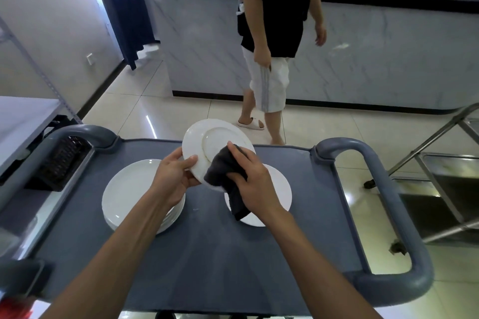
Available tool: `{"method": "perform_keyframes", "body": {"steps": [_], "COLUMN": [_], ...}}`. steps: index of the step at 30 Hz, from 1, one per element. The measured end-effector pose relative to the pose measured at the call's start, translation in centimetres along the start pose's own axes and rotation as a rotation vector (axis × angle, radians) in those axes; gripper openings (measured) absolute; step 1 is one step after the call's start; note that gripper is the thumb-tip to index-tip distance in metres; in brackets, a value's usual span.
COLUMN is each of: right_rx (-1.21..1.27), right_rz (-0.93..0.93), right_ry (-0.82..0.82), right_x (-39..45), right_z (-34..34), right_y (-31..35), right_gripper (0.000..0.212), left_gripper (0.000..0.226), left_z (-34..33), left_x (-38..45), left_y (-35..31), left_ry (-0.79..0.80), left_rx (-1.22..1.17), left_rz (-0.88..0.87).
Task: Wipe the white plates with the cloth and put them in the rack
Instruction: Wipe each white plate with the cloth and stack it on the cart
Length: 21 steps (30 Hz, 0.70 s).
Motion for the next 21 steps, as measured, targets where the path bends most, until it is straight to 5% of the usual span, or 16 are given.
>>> {"method": "perform_keyframes", "body": {"steps": [6, 11, 21], "right_rx": [-0.039, 0.068, -0.023], "right_rz": [-0.044, -0.164, -0.038], "right_ry": [-0.002, -0.174, -0.341], "right_x": [-0.4, -0.4, 2.6], "right_z": [-1.0, -0.4, 1.6], "right_y": [-0.6, -0.5, 1.0], "right_gripper": [0.065, 0.055, 0.043], "left_gripper": [0.035, 0.032, 0.038], "left_z": [-1.3, -2.5, -4.4], "left_x": [-0.9, -1.6, -2.7], "left_y": [-0.5, -0.8, 0.1], "left_ry": [0.021, 0.065, 0.162], "left_rx": [0.155, 0.281, 0.351], "left_rz": [-0.077, -0.112, -0.108]}}
Point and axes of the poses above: each hand's wrist, its own x-axis towards the middle knuckle, its own z-axis out of the back of the hand, y = z × x, the point moved 8 cm from there along x, towards the middle knuckle, and after that the axes turned 9 degrees about z, right-handed, at the moved point
